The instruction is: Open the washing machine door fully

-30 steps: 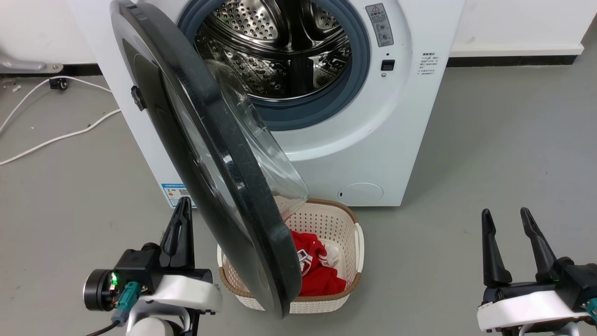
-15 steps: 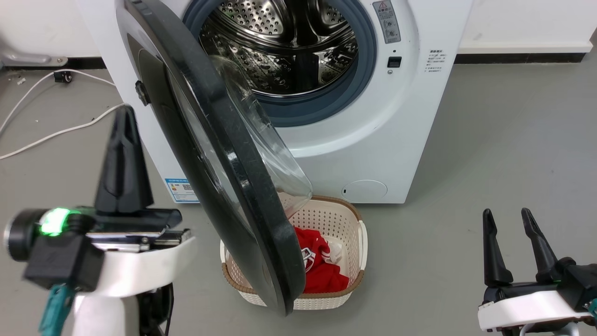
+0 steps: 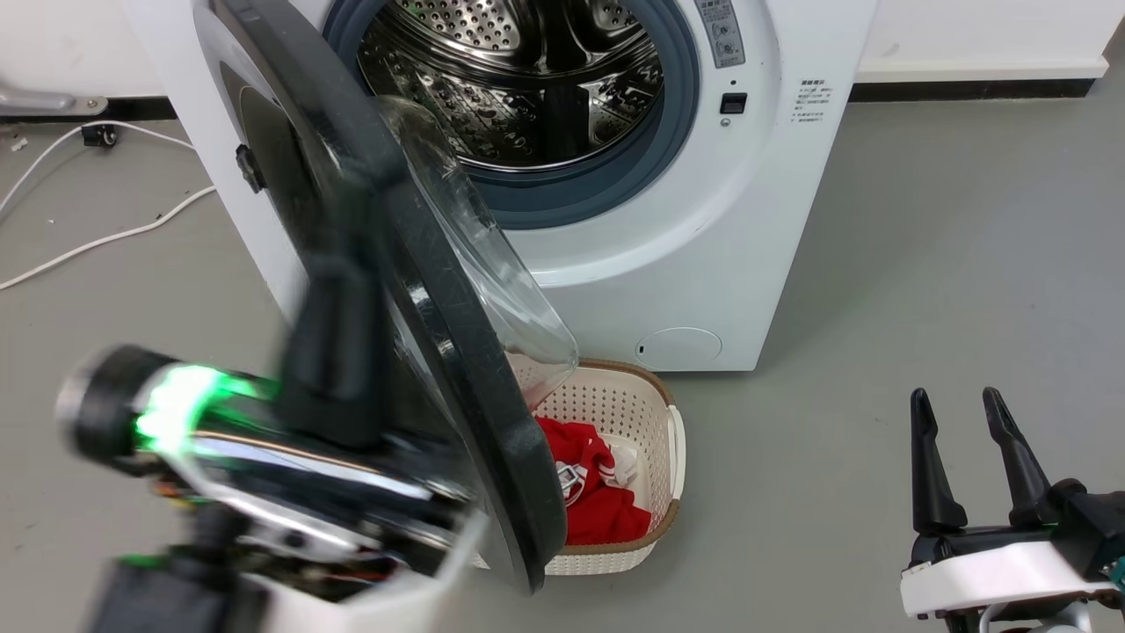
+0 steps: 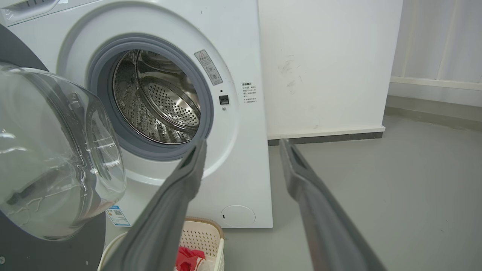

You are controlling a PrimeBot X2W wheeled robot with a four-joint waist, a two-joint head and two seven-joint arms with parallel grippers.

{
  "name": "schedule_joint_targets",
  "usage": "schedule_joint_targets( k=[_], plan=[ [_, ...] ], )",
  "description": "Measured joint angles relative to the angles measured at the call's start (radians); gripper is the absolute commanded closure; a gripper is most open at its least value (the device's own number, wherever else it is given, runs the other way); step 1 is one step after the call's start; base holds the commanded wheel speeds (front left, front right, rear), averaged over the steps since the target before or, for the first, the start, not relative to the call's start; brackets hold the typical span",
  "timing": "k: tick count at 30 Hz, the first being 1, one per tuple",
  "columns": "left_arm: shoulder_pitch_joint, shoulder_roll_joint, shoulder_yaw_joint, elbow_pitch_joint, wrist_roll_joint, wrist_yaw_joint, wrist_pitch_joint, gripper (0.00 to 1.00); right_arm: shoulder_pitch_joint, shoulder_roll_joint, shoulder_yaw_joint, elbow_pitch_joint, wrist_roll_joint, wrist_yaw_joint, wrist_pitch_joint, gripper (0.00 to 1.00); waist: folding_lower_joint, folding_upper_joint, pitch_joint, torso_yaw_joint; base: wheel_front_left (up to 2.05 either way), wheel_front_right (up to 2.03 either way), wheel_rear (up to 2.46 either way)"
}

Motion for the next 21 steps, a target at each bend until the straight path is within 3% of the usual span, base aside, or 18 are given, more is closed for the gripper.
schedule_joint_targets(
  k=[4, 10, 21],
  plan=[
    [0.059, 0.008, -0.131, 0.079, -0.014, -0.029, 0.000, 1.00, -0.001, 0.000, -0.002, 0.001, 0.002, 0.000, 0.000, 0.00, 0.0000, 0.0000, 0.001, 0.000, 0.00, 0.00, 0.00],
    [0.157, 0.064, -0.295, 0.243, -0.050, -0.044, 0.000, 1.00, -0.001, 0.000, 0.004, 0.006, 0.004, 0.000, 0.000, 0.00, 0.0000, 0.0000, -0.001, -0.001, 0.00, 0.00, 0.00],
    [0.268, 0.098, -0.355, 0.449, -0.083, -0.042, 0.049, 1.00, 0.000, 0.000, 0.008, 0.015, 0.012, 0.000, 0.000, 0.00, 0.0000, 0.0000, 0.007, 0.005, 0.00, 0.00, 0.00]
  ],
)
